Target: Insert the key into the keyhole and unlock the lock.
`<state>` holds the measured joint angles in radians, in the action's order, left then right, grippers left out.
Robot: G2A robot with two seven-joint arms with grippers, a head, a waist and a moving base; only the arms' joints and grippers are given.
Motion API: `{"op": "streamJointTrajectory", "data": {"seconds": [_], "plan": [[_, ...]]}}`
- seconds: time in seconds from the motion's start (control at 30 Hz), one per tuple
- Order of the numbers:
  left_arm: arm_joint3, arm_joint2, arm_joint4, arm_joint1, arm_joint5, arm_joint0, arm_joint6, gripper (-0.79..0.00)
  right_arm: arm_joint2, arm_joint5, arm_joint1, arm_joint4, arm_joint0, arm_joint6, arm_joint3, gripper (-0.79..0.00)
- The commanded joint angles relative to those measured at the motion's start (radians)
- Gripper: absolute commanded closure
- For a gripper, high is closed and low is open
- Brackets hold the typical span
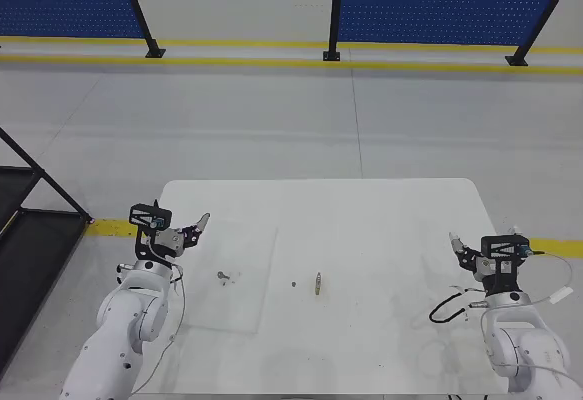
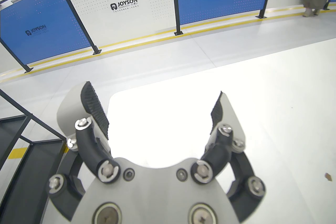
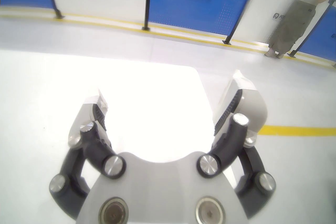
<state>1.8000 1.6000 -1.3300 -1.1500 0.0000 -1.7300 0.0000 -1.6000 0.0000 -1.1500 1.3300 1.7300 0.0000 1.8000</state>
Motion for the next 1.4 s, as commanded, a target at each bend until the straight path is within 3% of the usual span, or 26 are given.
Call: {"op": "streamJointTrajectory", "data": {"seconds": [0.0, 0.17, 0.3, 0.63, 0.73, 0.87, 0.93, 1.1, 1.37], "plan": [[0.0, 0.0, 0.0, 0.0, 0.0, 0.0, 0.0, -0.784, 0.0, 0.0, 0.0, 0.0, 0.0, 0.0, 0.0, -0.785], [0.009, -0.001, 0.005, 0.0, -0.01, 0.005, -0.006, -0.785, 0.0, 0.0, 0.0, 0.0, 0.0, 0.0, 0.0, -0.785], [0.077, 0.013, 0.05, 0.004, -0.095, 0.033, -0.138, -0.785, 0.0, 0.0, 0.0, 0.0, 0.0, 0.0, 0.0, -0.785], [0.243, -0.001, 0.189, 0.021, -0.204, 0.19, -0.932, -0.785, 0.0, 0.0, 0.0, 0.0, 0.0, 0.0, 0.0, -0.785], [0.261, -0.03, 0.246, 0.024, -0.196, 0.248, -1.149, -0.785, 0.0, 0.0, 0.0, 0.0, 0.0, 0.0, 0.0, -0.785], [0.226, -0.06, 0.336, 0.024, -0.127, 0.316, -1.348, -0.785, 0.0, 0.0, 0.0, 0.0, 0.0, 0.0, 0.0, -0.785], [0.176, -0.064, 0.446, 0.02, -0.06, 0.347, -1.415, -0.785, 0.0, 0.0, 0.0, 0.0, 0.0, 0.0, 0.0, -0.785], [0.074, -0.072, 0.534, 0.023, -0.013, 0.402, -1.503, -0.785, 0.0, 0.0, 0.0, 0.0, 0.0, 0.0, 0.0, -0.785], [-0.014, -0.079, 0.592, 0.03, -0.01, 0.378, -1.5, -0.785, 0.0, 0.0, 0.0, 0.0, 0.0, 0.0, 0.0, -0.785]]}}
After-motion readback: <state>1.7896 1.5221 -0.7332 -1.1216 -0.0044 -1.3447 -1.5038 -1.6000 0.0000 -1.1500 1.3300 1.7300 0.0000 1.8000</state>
